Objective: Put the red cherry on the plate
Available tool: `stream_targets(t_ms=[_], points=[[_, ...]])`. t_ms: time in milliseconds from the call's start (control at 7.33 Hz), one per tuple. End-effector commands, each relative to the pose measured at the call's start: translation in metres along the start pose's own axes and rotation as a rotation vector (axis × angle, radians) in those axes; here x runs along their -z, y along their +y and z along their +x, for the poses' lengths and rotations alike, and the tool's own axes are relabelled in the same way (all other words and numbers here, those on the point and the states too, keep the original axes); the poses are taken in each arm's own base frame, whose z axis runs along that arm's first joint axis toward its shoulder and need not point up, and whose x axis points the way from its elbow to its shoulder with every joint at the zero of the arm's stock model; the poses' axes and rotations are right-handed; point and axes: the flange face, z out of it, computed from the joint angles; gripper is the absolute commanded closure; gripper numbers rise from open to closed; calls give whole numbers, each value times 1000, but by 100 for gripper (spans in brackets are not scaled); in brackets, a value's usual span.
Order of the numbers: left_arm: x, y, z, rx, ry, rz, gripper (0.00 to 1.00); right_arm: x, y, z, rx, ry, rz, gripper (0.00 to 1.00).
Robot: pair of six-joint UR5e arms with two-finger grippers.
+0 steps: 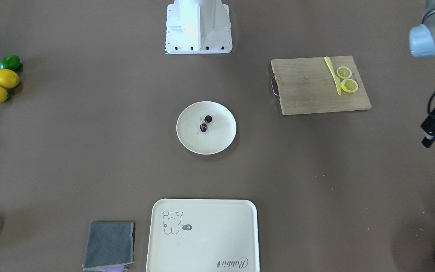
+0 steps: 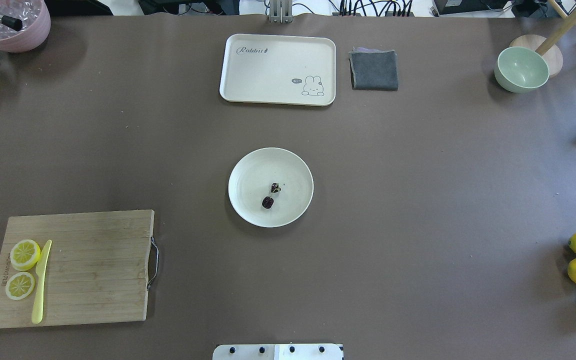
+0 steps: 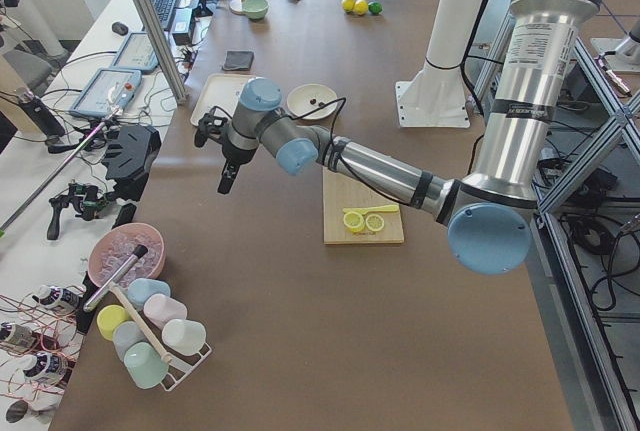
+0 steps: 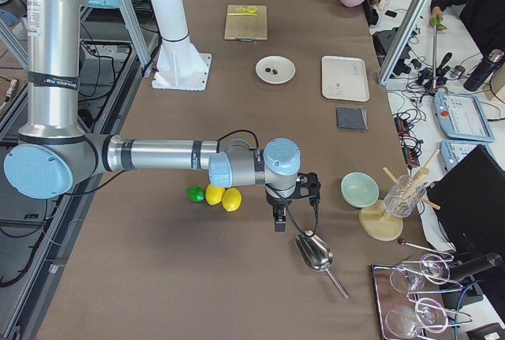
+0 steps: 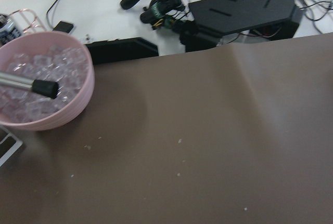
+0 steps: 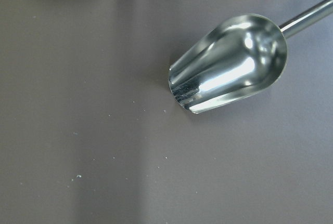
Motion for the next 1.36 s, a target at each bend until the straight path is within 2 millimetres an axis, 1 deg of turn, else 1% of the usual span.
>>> stream_targets(t_ms=[0, 136, 273, 409, 545, 682, 818, 955, 1091, 1227], points=[[-6, 37, -109, -89, 5, -106, 2, 8, 12, 33, -10, 3, -19, 0], [-4, 58, -132, -39, 39, -134, 2, 17, 9, 33, -16, 3, -17, 0], [5, 61, -143, 4, 93, -146, 2, 18, 6, 32, -15, 3, -16, 0], [20, 58, -149, 58, 130, -163, 2, 26, -5, 24, -14, -7, -11, 0], [23, 55, -147, 86, 123, -188, 2, 48, -31, 5, -33, -13, -29, 0], [20, 54, -149, 60, 114, -210, 2, 59, -44, -4, -40, -8, -37, 0], [21, 54, -151, 40, 112, -218, 2, 58, -44, -3, -43, -8, -39, 0], [20, 62, -158, 41, 82, -219, 2, 57, -43, -3, -44, -11, -41, 0], [19, 80, -165, 57, 72, -230, 2, 56, -43, -2, -44, -13, -41, 0], [20, 90, -171, 68, 69, -238, 2, 56, -43, -2, -50, -16, -42, 0]])
